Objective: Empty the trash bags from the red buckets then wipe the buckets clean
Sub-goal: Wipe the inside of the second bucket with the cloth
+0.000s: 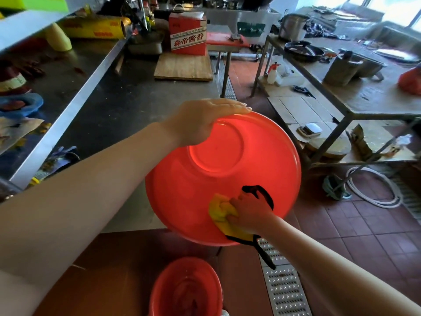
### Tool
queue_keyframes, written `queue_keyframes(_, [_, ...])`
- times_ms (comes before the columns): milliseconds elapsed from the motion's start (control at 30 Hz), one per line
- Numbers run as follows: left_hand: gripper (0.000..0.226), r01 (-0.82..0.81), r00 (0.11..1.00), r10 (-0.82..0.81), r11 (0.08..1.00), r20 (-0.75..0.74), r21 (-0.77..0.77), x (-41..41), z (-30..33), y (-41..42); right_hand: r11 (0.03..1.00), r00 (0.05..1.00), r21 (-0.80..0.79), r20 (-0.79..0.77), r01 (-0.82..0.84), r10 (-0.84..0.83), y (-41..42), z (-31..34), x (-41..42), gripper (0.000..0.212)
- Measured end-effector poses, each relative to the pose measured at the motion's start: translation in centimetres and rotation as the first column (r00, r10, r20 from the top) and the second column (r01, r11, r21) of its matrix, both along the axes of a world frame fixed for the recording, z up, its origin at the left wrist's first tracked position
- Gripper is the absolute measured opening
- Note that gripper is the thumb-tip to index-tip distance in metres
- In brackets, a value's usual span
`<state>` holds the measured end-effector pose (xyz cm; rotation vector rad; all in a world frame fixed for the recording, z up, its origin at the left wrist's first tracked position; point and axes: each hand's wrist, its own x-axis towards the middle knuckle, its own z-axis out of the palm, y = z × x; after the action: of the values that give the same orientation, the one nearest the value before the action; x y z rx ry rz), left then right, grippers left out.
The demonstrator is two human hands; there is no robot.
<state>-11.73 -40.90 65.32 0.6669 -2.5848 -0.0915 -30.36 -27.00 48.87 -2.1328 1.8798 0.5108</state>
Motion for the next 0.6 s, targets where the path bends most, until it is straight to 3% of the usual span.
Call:
queue_keyframes(133, [0.072,0.021,1.000,-0.021,1.000,-0.010,0.010,0.5,-0.1,-0.3,0.998,0.997,-0.006,-0.029,-0.067,0.067,2.3,1.5,-0.9,0.078])
queue_keyframes(267, [0.072,0.048,0.999,-0.049,0.997,0.002,0.058,0.8,0.1,-0.7,0.984,0.983,-0.028,-0.060,-0.175,0.173,3.9,2.8,-1.9,0.066])
queue_keyframes(600, [0.056,0.075,0.997,-0.072,0.987,-0.022,0.143,2.9,1.9,-1.4,0.910,0.896,-0.115,-0.259,-0.399,0.361,4.3,3.3,-1.5,0.082])
